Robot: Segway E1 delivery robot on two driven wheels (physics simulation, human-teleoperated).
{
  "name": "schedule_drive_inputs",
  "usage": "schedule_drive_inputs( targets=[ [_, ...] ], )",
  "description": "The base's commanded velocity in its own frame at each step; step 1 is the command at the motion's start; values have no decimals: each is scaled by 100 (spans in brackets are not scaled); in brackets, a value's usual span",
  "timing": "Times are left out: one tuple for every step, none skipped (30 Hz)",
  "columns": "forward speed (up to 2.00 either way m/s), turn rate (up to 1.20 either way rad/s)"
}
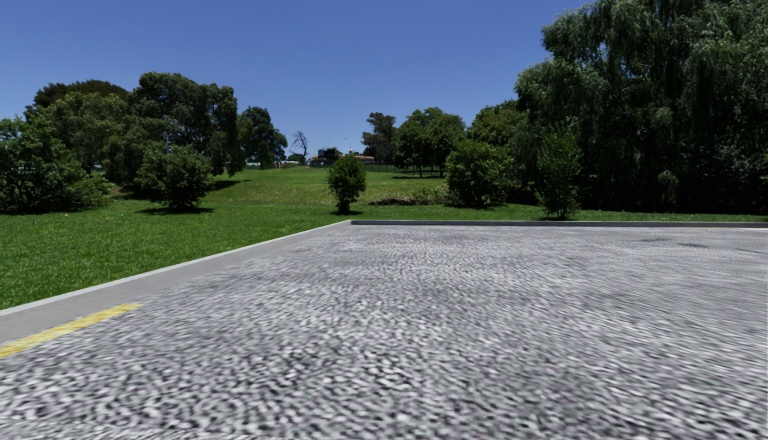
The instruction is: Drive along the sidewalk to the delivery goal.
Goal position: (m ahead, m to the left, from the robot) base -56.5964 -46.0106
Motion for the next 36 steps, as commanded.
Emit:
schedule_drive_inputs(
  targets=[
    [0, 0],
    [0, 0],
    [0, 0],
    [0, 0],
    [0, 0],
    [0, 0],
    [0, 0],
    [0, 0],
    [0, 0],
    [0, 0],
    [0, 0],
    [0, 0],
    [0, 0],
    [0, 0],
    [0, 0],
    [0, 0],
    [0, 0],
    [0, 0],
    [0, 0],
    [0, 0],
    [0, 0],
    [0, 0],
    [0, 0],
    [0, 0],
    [0, 0],
    [0, 0],
    [0, 0],
    [0, 0],
    [0, 0],
    [0, 0],
    [0, -3],
    [0, -3],
    [0, -10],
    [0, -20],
    [-7, -27],
    [-32, -37]
  ],
)
